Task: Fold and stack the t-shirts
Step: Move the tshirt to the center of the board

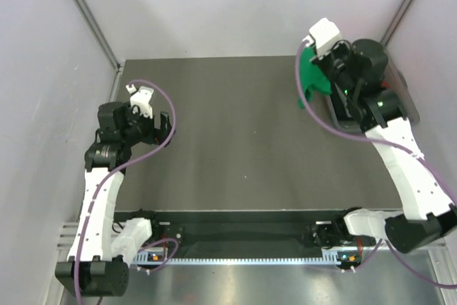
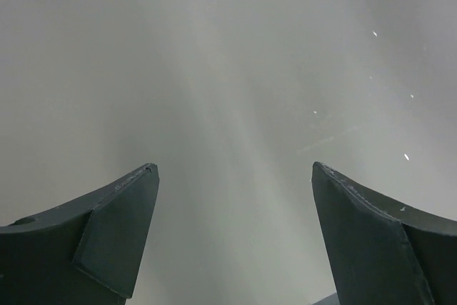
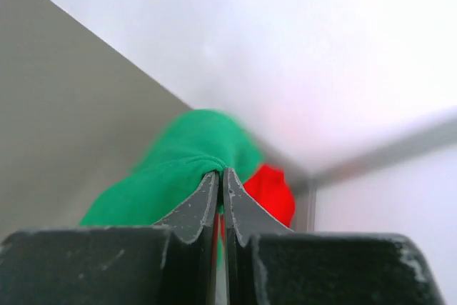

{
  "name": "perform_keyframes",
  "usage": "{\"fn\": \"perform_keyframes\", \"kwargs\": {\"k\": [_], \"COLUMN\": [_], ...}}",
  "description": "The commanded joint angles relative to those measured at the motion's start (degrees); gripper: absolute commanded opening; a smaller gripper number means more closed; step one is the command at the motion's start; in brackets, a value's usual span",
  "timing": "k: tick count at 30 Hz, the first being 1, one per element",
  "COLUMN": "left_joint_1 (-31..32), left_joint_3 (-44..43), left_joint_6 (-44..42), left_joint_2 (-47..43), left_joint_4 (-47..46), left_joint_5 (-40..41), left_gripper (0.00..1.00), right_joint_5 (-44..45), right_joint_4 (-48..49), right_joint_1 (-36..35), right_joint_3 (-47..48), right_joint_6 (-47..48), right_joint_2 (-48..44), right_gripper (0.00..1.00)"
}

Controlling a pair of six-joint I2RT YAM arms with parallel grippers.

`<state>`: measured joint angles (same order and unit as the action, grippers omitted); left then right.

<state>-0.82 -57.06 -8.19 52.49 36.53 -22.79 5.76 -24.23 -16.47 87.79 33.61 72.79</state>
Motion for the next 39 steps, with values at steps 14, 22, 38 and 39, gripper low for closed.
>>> {"fn": "perform_keyframes", "kwargs": {"k": [14, 22, 38, 39], "left_joint_1": [-4.0, 6.2, 31.8, 32.0], "left_joint_3": [3.5, 4.1, -9.1, -9.4], "left_joint_6": [1.3, -3.1, -12.4, -13.0], "left_joint_2": [-5.5, 3.6, 39.2, 40.4], "left_joint_4": [-3.4, -1.0, 2.0, 2.1], "left_joint_5": [-6.5, -9.9, 0.3, -0.5], "left_gripper": [0.79, 0.74, 0.65, 0.63], "right_joint_5": [-7.1, -3.1, -3.7, -3.8], "right_joint_4": [-0.1, 8.5, 10.2, 10.3], "right_joint_1": [-11.4, -5.3, 1.9, 2.5], "right_joint_3": [9.7, -2.6, -15.2, -15.5], "right_joint_6": [-2.7, -10.5, -14.8, -15.1], "right_joint_2": [7.5, 14.1, 9.1, 8.9], "right_gripper": [0.0, 0.0, 0.0, 0.0]}}
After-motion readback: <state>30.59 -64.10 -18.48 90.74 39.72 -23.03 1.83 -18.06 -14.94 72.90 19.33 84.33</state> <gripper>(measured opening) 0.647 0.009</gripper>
